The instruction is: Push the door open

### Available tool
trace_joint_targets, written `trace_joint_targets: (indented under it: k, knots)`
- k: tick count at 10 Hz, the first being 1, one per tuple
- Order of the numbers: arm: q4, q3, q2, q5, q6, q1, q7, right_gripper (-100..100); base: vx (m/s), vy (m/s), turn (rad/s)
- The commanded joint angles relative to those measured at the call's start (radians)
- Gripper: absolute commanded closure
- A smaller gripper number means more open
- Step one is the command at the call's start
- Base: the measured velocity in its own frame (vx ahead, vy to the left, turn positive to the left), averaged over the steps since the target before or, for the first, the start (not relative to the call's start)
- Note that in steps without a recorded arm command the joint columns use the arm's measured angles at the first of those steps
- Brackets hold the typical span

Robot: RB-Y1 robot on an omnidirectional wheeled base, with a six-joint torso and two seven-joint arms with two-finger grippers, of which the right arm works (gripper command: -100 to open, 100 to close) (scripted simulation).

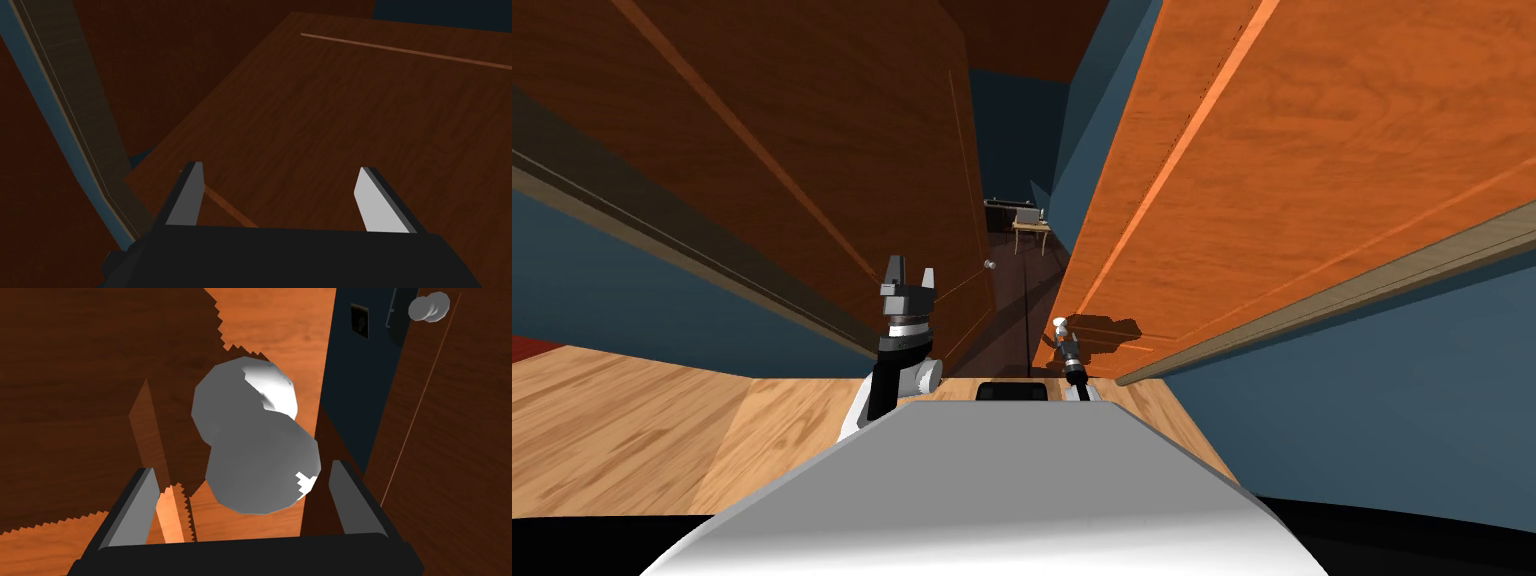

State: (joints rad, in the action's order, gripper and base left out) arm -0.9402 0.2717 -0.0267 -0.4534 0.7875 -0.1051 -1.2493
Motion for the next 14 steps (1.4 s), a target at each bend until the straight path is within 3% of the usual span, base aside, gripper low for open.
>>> trace_joint_targets:
  k: [1,6,14]
  knots:
    - [0.000,0.000,0.001,0.000,0.000,-0.001,0.000,100,-0.010,0.006,0.023]
    - [0.000,0.000,0.001,0.000,0.000,-0.001,0.000,100,-0.012,0.002,0.001]
    - [-0.001,-0.007,0.028,0.079,0.006,-0.003,0.181,100,0.030,-0.003,0.026]
